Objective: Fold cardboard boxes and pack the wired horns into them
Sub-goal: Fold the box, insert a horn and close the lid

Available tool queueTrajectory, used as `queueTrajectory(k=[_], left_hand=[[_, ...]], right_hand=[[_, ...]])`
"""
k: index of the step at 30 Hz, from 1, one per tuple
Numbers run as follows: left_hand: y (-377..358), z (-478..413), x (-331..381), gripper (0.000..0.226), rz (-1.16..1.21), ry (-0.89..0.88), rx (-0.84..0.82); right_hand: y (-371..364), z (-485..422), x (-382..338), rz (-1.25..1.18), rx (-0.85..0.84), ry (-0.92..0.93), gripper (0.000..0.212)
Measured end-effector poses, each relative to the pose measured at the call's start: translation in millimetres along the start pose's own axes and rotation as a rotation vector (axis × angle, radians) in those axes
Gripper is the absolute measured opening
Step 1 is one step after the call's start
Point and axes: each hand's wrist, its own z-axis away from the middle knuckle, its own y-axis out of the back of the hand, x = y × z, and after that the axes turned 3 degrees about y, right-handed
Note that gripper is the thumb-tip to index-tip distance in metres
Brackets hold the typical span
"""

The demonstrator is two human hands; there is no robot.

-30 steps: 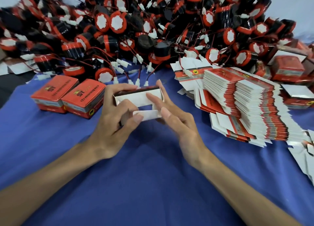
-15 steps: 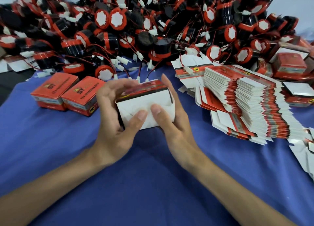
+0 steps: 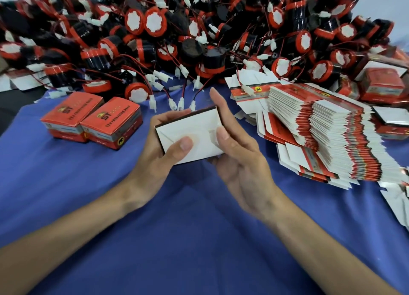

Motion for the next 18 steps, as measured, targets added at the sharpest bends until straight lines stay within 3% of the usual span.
queueTrajectory(k=[7,12,18], left_hand=[[-6,4,5,0.071,-0.020,-0.061,0.023],[-6,5,3,0.032,-0.077,-0.086,0.032],[-5,4,2,0.032,-0.083,-0.094,0.032]], right_hand=[[-6,0,3,0.090,0.058,0.044,0.046],[-5,3,4,0.269,0.017,0.088,0.053],[-11,3,6,0.410,0.063,0.147,0.062]])
